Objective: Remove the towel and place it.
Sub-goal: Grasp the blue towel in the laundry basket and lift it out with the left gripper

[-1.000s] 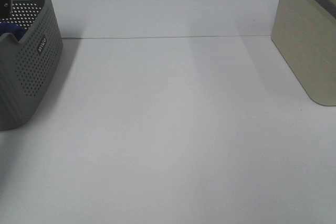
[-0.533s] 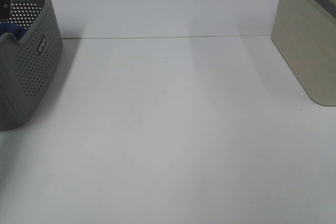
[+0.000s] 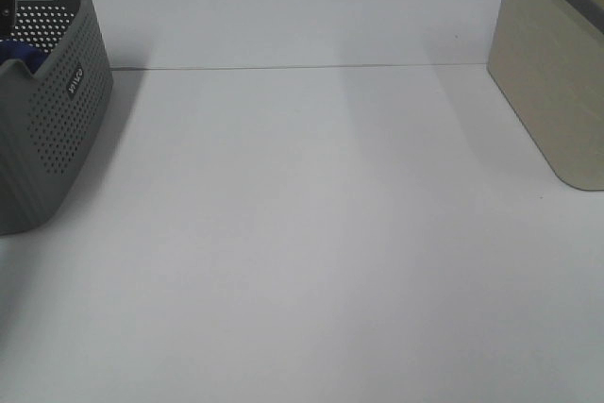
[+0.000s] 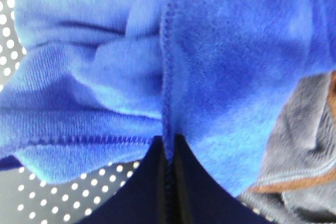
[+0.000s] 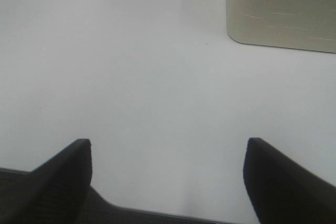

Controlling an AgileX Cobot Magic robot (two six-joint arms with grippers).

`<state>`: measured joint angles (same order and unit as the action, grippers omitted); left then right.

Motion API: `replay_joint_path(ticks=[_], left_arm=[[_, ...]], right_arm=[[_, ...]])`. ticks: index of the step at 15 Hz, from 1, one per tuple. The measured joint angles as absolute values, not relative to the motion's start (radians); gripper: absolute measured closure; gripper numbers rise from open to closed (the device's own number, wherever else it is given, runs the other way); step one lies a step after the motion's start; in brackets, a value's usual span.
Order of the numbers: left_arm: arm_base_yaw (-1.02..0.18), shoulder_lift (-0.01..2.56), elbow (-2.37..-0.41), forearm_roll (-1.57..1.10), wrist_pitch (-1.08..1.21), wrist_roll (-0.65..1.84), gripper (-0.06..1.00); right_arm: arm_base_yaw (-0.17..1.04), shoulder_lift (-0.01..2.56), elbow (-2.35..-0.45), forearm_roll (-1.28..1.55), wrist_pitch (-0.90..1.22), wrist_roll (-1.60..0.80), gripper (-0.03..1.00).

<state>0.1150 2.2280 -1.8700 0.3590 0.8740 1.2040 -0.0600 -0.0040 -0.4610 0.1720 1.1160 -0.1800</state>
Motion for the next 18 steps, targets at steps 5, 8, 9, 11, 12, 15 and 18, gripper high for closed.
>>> replay_joint_path(ticks=[5, 8, 9, 11, 12, 15, 18], left_arm=[[0.089, 2.086, -1.870, 0.367, 0.902, 1.200, 0.94], [0.063, 1.946, -1.870, 0.367, 0.922, 1.139, 0.94], [0.061, 1.905, -1.870, 0.368, 0.923, 1.122, 0.94], [0.061, 1.823, -1.870, 0.375, 0.923, 1.106, 0.94], [0.061, 1.803, -1.870, 0.377, 0.921, 1.105, 0.94], [0.053, 1.696, -1.870, 0.385, 0.852, 1.105, 0.94], [-0.040, 1.582, -1.870, 0.400, 0.699, 1.105, 0.94]], right_arm=[[-0.060, -0.004, -0.461, 0.172, 1.116, -0.180, 0.19], [-0.060, -0.004, -0.461, 0.172, 1.116, -0.180, 0.19], [-0.060, -0.004, -0.461, 0.172, 1.116, -0.180, 0.19], [-0.060, -0.004, -0.461, 0.172, 1.116, -0.180, 0.19], [-0.060, -0.004, -0.461, 0.172, 1.116, -0.180, 0.19], [-0.060, -0.004, -0.461, 0.172, 1.116, -0.180, 0.19], [-0.060, -0.004, -0.461, 0.172, 1.116, -0.180, 0.19]])
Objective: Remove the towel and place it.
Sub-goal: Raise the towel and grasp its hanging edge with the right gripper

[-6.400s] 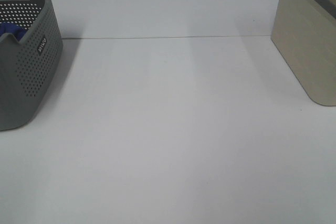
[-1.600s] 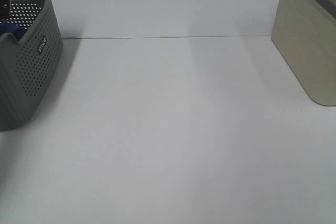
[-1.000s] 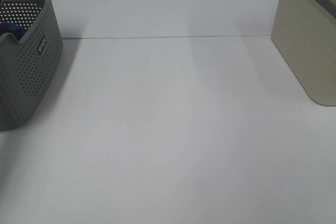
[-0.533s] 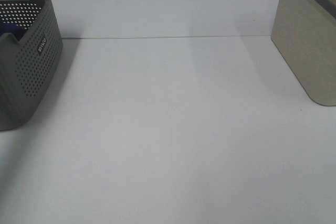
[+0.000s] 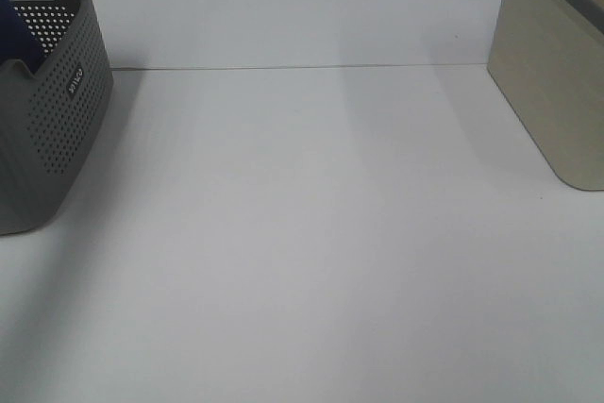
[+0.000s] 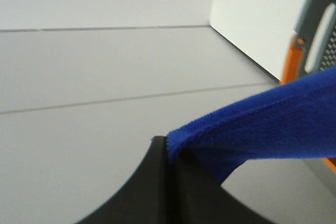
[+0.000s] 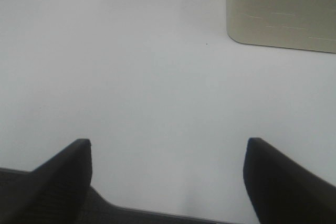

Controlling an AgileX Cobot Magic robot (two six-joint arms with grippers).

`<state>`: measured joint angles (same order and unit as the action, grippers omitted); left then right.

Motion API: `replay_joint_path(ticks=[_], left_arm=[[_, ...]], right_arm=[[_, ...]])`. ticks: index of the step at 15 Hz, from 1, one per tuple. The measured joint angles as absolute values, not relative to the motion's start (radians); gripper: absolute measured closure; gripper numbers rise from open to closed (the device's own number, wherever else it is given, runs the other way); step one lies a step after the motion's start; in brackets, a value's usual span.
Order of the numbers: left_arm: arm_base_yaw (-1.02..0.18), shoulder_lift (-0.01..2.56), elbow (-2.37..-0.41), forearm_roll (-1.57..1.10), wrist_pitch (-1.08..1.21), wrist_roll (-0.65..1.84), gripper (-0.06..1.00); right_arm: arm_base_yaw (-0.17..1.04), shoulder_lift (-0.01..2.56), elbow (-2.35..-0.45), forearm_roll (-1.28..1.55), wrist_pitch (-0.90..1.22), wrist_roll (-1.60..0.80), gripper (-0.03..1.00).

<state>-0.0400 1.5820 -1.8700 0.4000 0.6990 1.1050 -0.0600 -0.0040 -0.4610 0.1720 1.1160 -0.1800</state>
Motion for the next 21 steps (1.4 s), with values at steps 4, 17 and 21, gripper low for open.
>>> replay_joint_path(ticks=[4, 17, 21], left_arm=[[-0.222, 1.511, -1.870, 0.486, 0.606, 1.105, 0.94], [-0.663, 1.507, -1.870, 0.452, 0.774, 1.186, 0.94], [-0.688, 1.507, -1.870, 0.433, 0.796, 1.286, 0.94]], right_arm=[[-0.060, -0.004, -0.461, 0.172, 1.116, -0.180, 0.19], [-0.060, 0.347, -0.467, 0.882, 0.832, -0.702, 0.22], [-0.060, 0.799, -0.467, 1.332, 0.886, -1.327, 0.22]])
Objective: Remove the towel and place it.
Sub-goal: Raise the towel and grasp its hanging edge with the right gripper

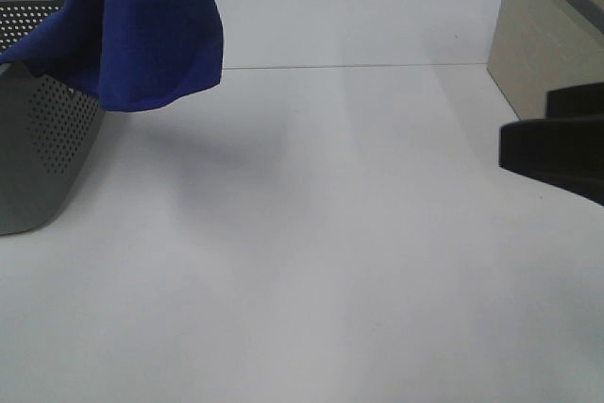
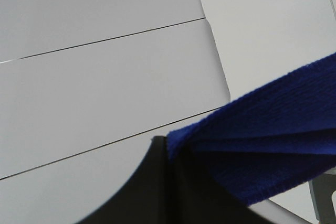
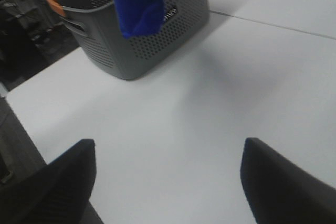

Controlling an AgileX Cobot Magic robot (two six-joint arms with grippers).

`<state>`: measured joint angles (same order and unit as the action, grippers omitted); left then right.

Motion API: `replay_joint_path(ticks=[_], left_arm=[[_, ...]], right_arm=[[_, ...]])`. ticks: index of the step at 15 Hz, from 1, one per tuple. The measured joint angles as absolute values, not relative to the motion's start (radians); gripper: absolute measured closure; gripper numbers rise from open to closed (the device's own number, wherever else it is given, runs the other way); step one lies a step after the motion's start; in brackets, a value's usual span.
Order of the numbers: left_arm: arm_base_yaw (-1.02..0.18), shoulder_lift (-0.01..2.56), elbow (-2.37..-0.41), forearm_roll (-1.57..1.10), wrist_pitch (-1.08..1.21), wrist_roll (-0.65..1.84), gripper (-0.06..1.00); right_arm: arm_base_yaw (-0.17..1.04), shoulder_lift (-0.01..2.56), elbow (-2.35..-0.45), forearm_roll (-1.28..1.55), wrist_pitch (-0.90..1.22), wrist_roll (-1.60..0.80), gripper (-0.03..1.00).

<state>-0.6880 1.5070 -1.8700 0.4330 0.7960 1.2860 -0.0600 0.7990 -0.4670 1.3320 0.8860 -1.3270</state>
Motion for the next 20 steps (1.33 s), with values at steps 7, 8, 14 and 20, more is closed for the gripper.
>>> replay_joint_path(ticks=[7, 8, 14, 20], left_arm=[[-0.688, 1.507, -1.870, 0.219, 0.755, 1.399, 0.94], [-0.688, 1.507, -1.870, 0.178, 0.742, 1.418, 0.94], [-0.688, 1.507, -1.870, 0.000, 0.708, 1.470, 0.94], [-0.688, 1.507, -1.870, -0.010, 0.708, 1.470, 0.94]], right_arm=[[-0.057, 1.371, -0.581, 1.726, 1.203, -1.884, 0.22], [-0.043, 1.435, -0.626, 1.731, 1.199, -1.889, 0.21], [0.202, 1.710, -0.944, 1.737, 1.066, -1.893, 0.19], [0.347, 1.809, -1.069, 1.682, 1.152, -1.893, 0.19]])
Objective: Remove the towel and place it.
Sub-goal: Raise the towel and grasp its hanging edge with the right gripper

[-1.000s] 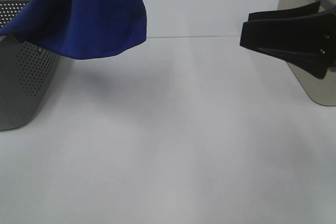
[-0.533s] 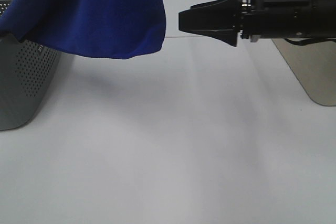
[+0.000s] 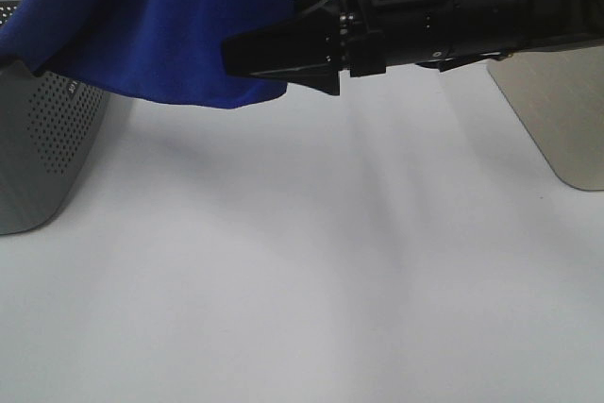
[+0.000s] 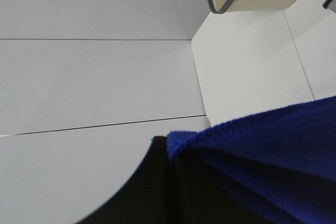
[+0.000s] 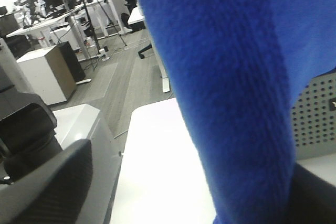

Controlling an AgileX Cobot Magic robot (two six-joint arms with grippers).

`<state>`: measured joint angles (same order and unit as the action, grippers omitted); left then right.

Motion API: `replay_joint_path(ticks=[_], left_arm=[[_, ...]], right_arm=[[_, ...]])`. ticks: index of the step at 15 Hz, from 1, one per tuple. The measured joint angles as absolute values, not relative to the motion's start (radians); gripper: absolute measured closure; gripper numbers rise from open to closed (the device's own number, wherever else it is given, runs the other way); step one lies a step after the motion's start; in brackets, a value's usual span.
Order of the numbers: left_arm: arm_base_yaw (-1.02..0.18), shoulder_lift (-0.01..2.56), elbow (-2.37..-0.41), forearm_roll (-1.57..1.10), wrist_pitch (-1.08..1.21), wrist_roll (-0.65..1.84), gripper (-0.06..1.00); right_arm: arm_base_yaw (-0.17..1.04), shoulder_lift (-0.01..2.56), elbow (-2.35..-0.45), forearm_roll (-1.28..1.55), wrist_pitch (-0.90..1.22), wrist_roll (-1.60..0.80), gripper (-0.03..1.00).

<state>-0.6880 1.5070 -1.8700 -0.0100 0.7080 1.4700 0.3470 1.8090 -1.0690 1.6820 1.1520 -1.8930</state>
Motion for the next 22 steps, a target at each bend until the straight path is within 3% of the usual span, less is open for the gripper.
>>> replay_joint_path(ticks=[3, 6, 9, 10, 19, 22], left_arm=[[-0.688, 1.507, -1.870, -0.013, 0.708, 1.470, 0.94], [-0.688, 1.507, -1.870, -0.014, 0.708, 1.470, 0.94], [-0.688, 1.507, -1.870, -0.020, 0.708, 1.470, 0.94], [-0.688, 1.507, -1.870, -0.020, 0.708, 1.470, 0.94], [-0.688, 1.507, -1.870, -0.020, 0.708, 1.470, 0.94], [-0.688, 1.507, -1.870, -0.020, 0.708, 1.468, 0.94]], right_arm=[[0.382, 1.825, -1.069, 1.666, 1.144, -1.893, 0.21], [0.381, 1.825, -1.069, 1.654, 1.095, -1.893, 0.32], [0.360, 1.825, -1.069, 1.628, 1.092, -1.851, 0.59], [0.350, 1.825, -1.069, 1.624, 1.092, -1.842, 0.61], [0.279, 1.825, -1.069, 1.563, 1.158, -1.804, 0.64], [0.277, 1.825, -1.070, 1.565, 1.180, -1.802, 0.71]])
